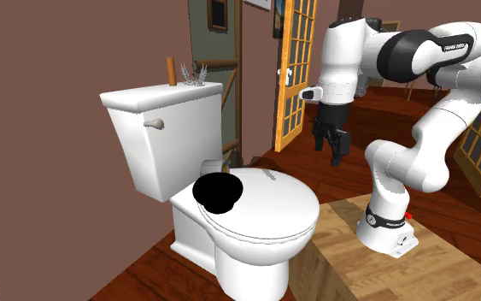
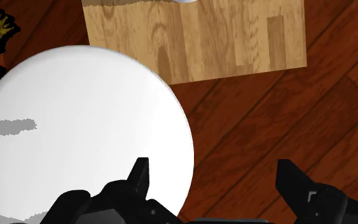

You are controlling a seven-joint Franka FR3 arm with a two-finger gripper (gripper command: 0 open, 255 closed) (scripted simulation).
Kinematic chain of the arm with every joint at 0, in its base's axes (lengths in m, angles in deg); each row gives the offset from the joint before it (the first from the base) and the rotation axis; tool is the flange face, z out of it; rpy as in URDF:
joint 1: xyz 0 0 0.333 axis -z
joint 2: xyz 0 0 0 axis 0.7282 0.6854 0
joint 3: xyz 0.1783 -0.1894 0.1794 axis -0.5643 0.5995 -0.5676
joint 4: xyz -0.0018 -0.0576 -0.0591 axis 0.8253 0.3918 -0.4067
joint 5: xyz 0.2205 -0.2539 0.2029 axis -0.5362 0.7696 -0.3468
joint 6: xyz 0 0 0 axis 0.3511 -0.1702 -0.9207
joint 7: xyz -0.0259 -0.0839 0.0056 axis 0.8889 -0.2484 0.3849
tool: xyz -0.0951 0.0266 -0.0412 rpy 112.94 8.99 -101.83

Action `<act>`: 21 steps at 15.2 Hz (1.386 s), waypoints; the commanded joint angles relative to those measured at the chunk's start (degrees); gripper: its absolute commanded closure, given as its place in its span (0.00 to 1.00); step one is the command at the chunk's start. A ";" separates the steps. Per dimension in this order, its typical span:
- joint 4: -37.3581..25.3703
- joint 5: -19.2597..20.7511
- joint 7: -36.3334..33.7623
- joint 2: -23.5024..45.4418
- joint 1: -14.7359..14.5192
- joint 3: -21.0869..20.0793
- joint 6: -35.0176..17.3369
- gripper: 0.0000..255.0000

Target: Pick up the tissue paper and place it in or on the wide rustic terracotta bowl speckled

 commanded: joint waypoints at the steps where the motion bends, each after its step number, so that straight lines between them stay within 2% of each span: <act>1: 0.00 0.00 0.00 0.00 0.00 0.00 0.00 0.00; 8: 15.98 9.49 1.75 -5.73 3.70 1.18 -19.91 0.00; 14: 26.17 20.00 1.49 -4.42 10.23 3.23 -40.75 0.00; 18: 29.91 29.56 -1.02 1.66 18.17 3.58 -57.67 0.00; 20: 30.40 35.91 -4.02 6.48 24.39 2.13 -67.07 0.00; 21: 30.19 39.79 -6.33 9.25 28.57 0.46 -71.95 0.00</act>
